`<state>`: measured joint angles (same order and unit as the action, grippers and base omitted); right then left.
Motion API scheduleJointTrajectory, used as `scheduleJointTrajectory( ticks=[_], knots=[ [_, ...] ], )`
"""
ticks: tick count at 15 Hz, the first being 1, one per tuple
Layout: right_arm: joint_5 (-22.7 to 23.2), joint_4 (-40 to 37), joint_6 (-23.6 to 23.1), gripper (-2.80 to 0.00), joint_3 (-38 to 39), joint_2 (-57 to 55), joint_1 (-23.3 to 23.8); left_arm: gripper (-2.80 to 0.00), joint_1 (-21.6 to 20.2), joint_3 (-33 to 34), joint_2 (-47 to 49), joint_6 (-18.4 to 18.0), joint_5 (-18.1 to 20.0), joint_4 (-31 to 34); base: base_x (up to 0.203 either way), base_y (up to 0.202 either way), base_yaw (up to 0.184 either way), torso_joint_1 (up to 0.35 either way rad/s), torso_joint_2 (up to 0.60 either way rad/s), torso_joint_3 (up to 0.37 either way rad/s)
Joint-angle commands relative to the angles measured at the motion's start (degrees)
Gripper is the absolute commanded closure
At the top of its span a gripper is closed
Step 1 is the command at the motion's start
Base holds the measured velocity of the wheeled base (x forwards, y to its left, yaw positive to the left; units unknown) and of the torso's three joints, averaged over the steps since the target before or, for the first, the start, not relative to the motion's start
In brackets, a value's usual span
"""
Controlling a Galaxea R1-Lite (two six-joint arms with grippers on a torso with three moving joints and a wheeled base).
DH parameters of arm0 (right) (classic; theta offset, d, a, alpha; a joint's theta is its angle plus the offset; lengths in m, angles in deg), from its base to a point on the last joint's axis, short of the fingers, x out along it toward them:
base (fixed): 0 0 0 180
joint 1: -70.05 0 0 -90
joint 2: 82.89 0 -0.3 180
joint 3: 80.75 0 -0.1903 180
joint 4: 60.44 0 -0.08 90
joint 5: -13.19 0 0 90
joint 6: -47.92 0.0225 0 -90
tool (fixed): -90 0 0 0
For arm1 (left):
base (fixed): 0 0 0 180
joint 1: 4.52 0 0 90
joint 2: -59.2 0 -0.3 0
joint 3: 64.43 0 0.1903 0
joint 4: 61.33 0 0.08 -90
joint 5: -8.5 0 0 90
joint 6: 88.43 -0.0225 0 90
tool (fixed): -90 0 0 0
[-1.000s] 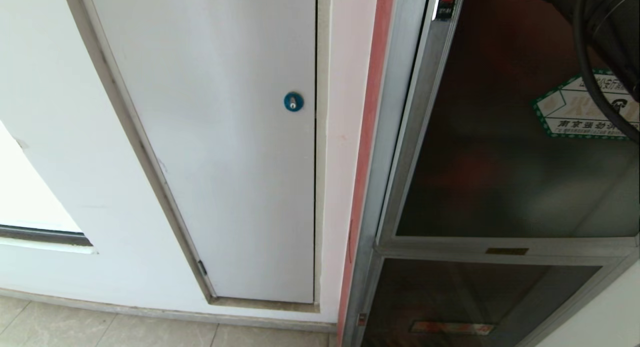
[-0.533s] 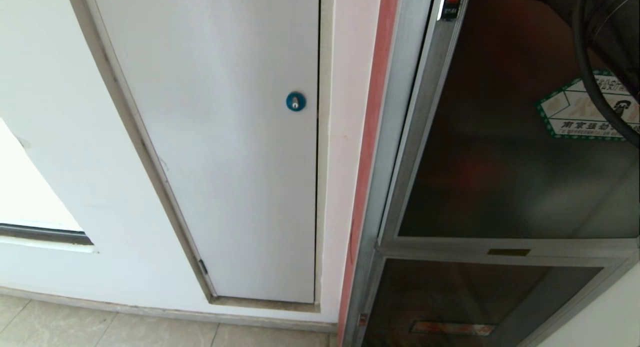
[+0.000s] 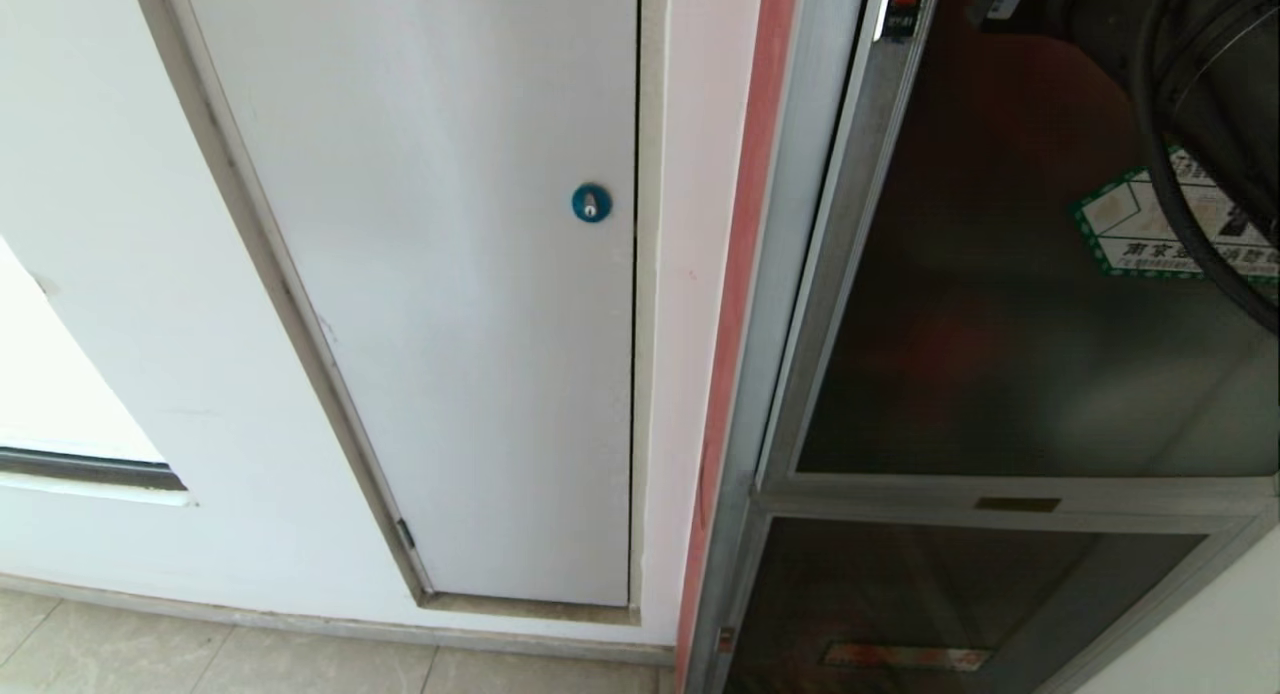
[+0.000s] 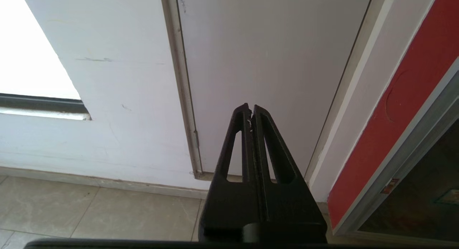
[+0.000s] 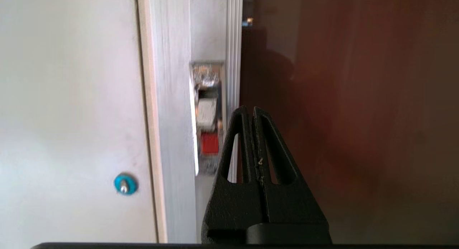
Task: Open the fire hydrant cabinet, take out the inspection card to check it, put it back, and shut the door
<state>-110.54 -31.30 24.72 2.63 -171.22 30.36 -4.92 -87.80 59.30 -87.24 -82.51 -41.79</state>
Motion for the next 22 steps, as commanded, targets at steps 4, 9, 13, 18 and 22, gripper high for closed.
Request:
scheduleJointTrajectory(
  ticks=[4, 9, 13, 18, 22],
  knots=[
    [-1.1, 2.5, -0.1, 0.00, 4.1, 0.4, -1.8, 0.00, 0.0, 1.1, 0.0, 0.0, 0.0, 0.0, 0.000, 0.000, 0.000, 0.000, 0.00, 0.000],
    [-1.1, 9.3, -1.1, 0.00, 9.7, -0.1, -1.7, 0.00, 0.0, 1.1, 0.0, 0.0, 0.0, 0.0, 0.000, 0.000, 0.000, 0.000, 0.00, 0.000],
    [-1.0, 9.5, -0.7, -2.80, 10.6, -0.7, -1.7, 0.00, 0.0, 1.1, 0.0, 0.0, 0.0, 0.0, 0.000, 0.000, 0.000, 0.000, 0.00, 0.000],
    [-0.8, 10.4, -1.1, -2.80, 9.3, -1.8, -1.8, 0.00, 0.0, 1.1, 0.0, 0.0, 0.0, 0.0, 0.000, 0.000, 0.000, 0.000, 0.00, 0.000],
    [-0.7, 9.9, -1.9, -2.80, 4.2, -4.3, -1.7, 0.00, 0.0, 1.1, 0.0, 0.0, 0.0, 0.0, 0.000, 0.000, 0.000, 0.000, 0.00, 0.000]
  ],
)
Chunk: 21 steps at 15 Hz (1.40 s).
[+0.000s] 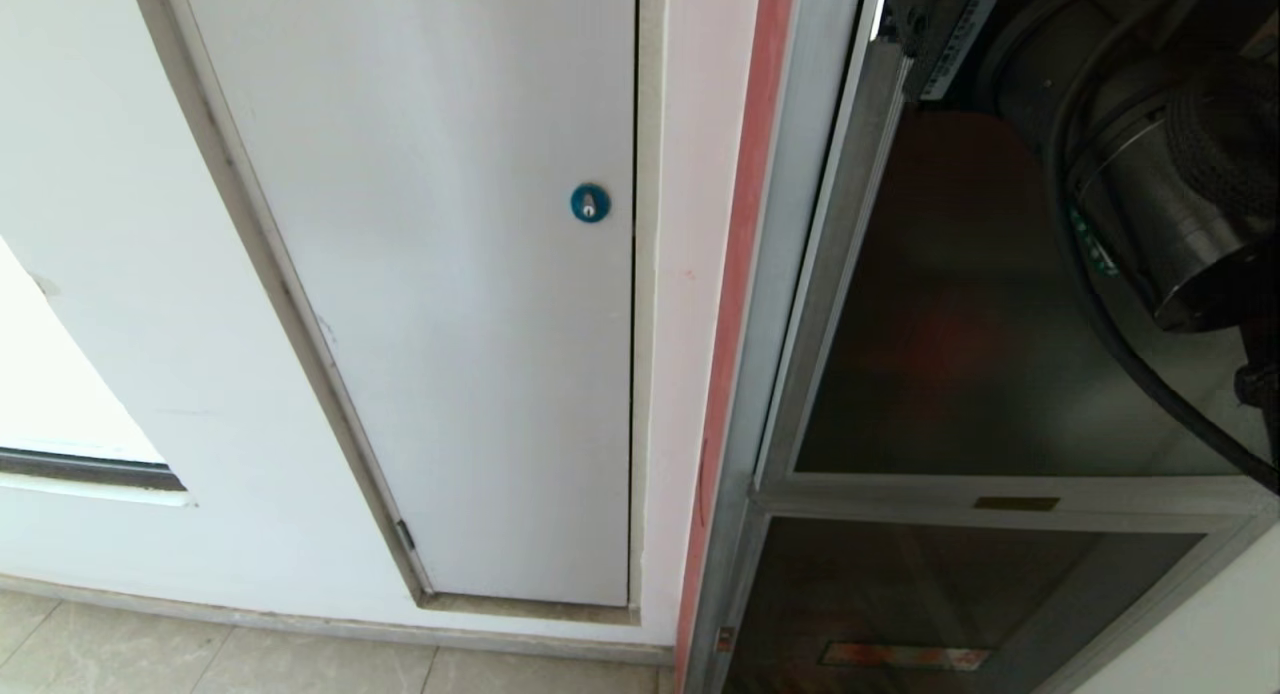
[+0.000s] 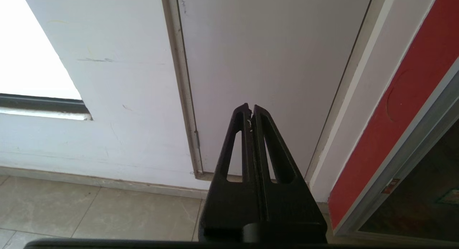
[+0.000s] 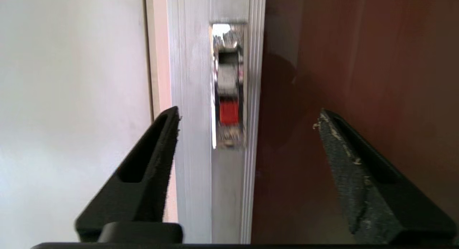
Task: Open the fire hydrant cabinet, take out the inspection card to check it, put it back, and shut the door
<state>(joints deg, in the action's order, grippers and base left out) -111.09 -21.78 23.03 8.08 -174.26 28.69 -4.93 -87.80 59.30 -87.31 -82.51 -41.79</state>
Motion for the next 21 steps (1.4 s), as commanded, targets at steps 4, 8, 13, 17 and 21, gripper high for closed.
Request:
scheduleJointTrajectory(
  ticks=[4, 8, 13, 17, 21],
  knots=[
    [-0.2, -2.5, -0.4, -2.80, -5.6, -2.5, 0.1, 0.00, 0.0, 1.1, 0.0, 0.0, 0.0, 0.0, 0.000, 0.000, 0.000, 0.000, 0.00, 0.000],
    [-0.2, -3.2, -0.4, -2.80, -6.9, -3.6, 1.3, 0.00, 0.0, 1.1, 0.0, 0.1, 0.0, 0.0, 0.000, 0.000, 0.000, 0.000, 0.00, 0.000],
    [-0.1, -3.4, -0.4, -2.80, -8.5, -4.6, 3.1, 0.00, 0.0, 1.1, 0.0, 0.0, 0.0, 0.0, 0.000, 0.000, 0.000, 0.000, 0.00, 0.000],
    [0.0, -3.4, -0.5, 0.00, -9.0, -4.7, 3.1, 0.00, 0.0, 1.1, 0.0, 0.0, 0.0, 0.0, 0.000, 0.000, 0.000, 0.000, 0.00, 0.000],
    [0.0, -5.1, -0.5, 0.00, -10.7, -5.5, 3.1, 0.00, 0.0, 1.1, 0.0, 0.0, 0.0, 0.0, 0.000, 0.000, 0.000, 0.000, 0.00, 0.000]
  ],
)
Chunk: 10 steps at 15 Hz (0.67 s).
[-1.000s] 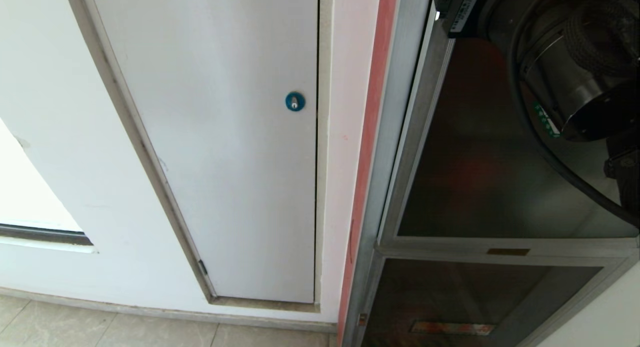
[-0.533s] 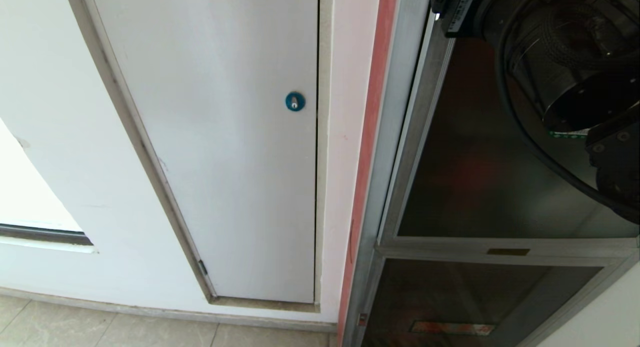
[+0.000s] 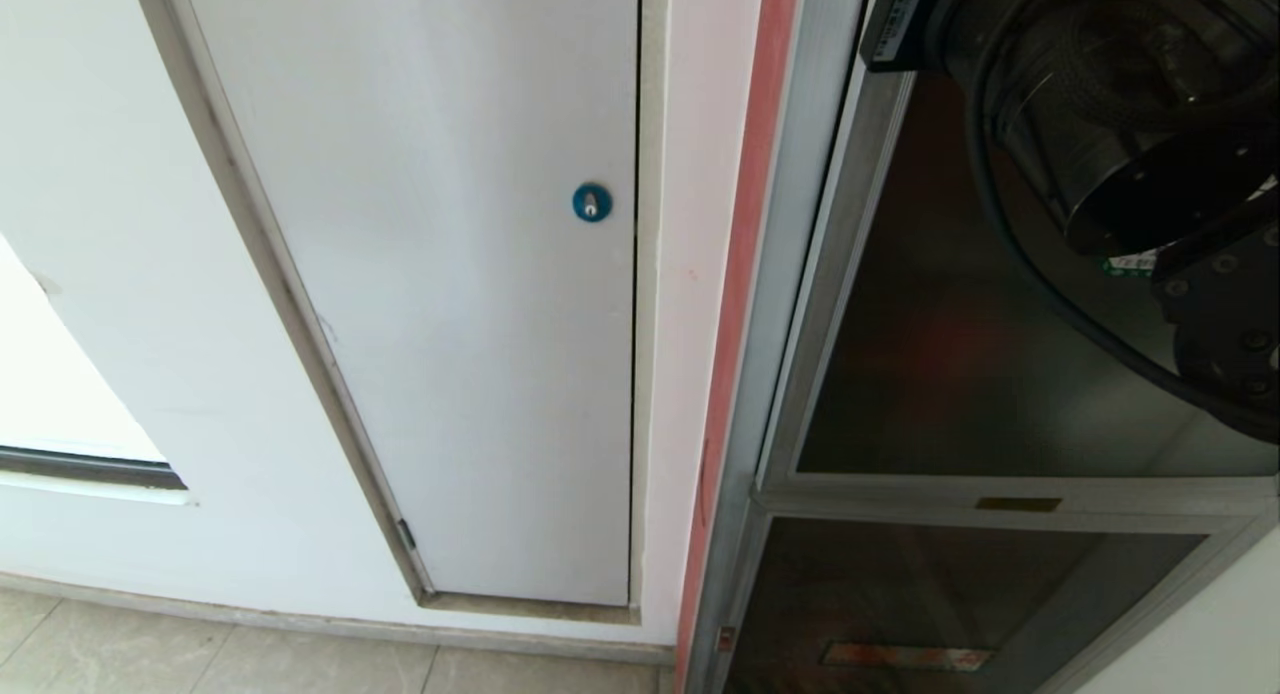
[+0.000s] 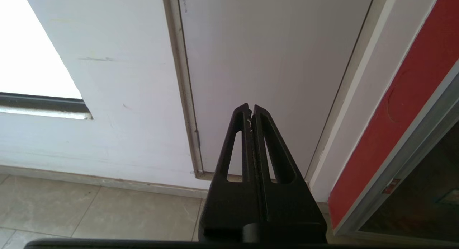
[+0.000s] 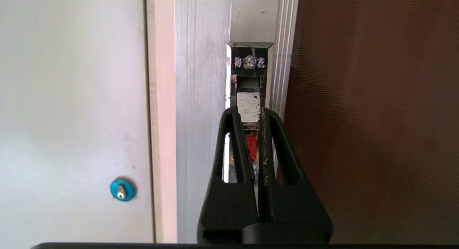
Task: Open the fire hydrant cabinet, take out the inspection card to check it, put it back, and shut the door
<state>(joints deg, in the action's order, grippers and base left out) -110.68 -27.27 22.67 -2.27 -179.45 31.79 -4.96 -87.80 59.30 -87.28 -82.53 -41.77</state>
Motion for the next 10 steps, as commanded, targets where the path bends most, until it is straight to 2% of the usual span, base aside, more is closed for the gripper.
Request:
scheduleJointTrajectory(
  ticks=[1, 10],
  knots=[
    [-0.2, -0.1, -0.1, 0.00, -0.7, -0.3, 0.0, 0.00, 0.0, 1.1, 0.0, 0.0, 0.0, -0.1, 0.000, 0.000, 0.000, 0.000, 0.00, 0.000],
    [-0.4, 0.0, -0.1, 0.00, -0.4, 0.7, -0.1, 0.00, 0.0, 1.1, 0.0, 0.1, 0.0, -0.1, 0.000, 0.000, 0.000, 0.000, 0.00, 0.000]
  ],
)
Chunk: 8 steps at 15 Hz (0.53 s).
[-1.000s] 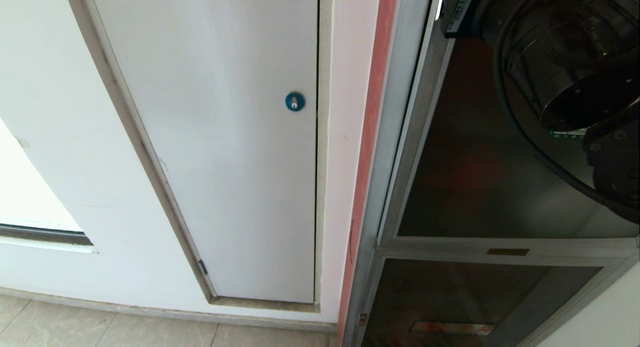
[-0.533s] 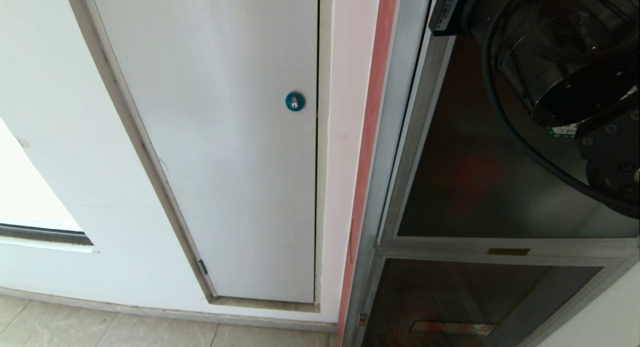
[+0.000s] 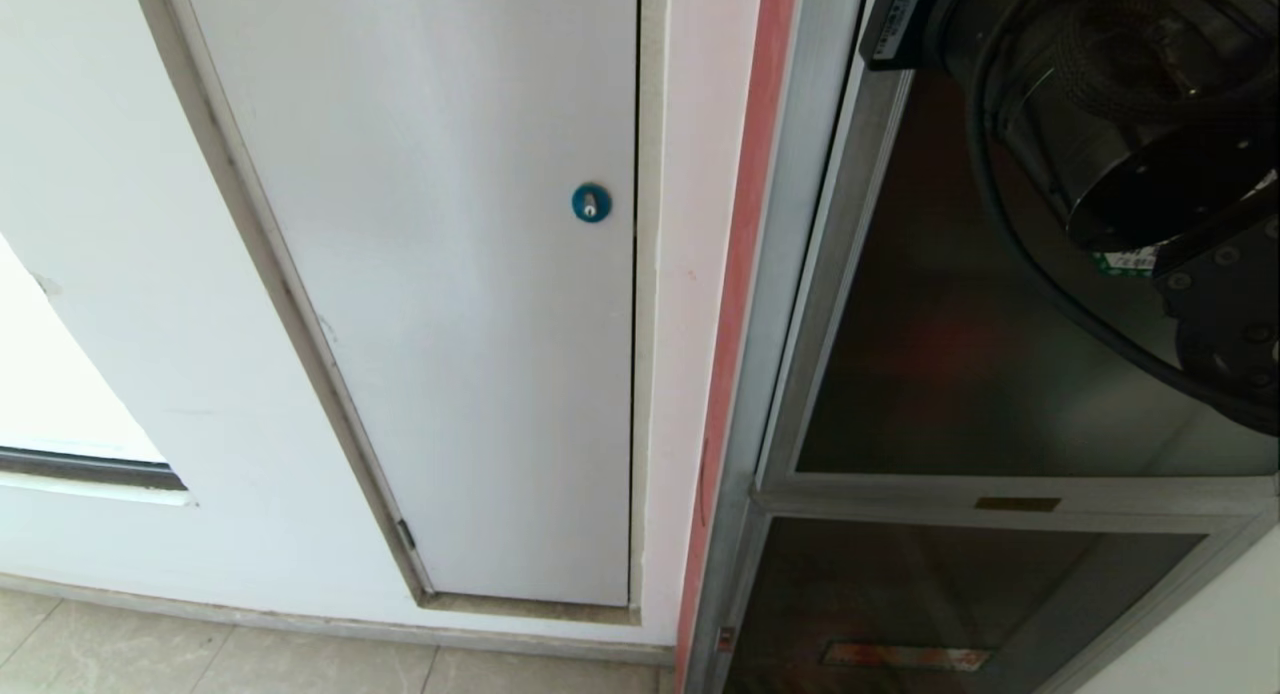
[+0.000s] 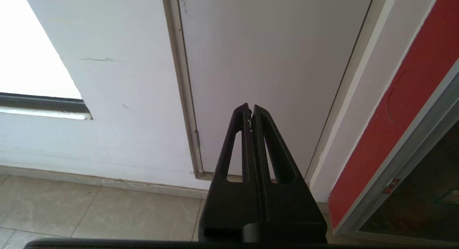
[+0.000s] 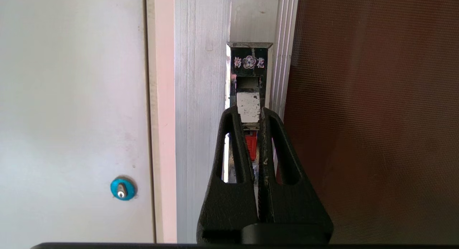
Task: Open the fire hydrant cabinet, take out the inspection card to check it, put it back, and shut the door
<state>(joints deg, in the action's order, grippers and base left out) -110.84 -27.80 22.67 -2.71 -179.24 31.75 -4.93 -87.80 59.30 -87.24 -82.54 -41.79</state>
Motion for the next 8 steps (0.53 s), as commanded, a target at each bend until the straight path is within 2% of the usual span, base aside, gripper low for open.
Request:
scheduleJointTrajectory(
  ticks=[1, 8],
  knots=[
    [-0.2, 0.5, -0.2, 0.00, 0.1, 1.0, -0.1, 0.00, 0.0, 1.1, 0.0, 0.0, 0.0, 0.0, 0.000, 0.000, 0.000, 0.000, 0.00, 0.000],
    [-0.5, 0.7, -0.2, 0.00, 3.4, 4.3, -0.5, 0.00, 0.0, 1.1, 0.0, 0.0, 0.0, 0.0, 0.000, 0.000, 0.000, 0.000, 0.00, 0.000]
  ],
)
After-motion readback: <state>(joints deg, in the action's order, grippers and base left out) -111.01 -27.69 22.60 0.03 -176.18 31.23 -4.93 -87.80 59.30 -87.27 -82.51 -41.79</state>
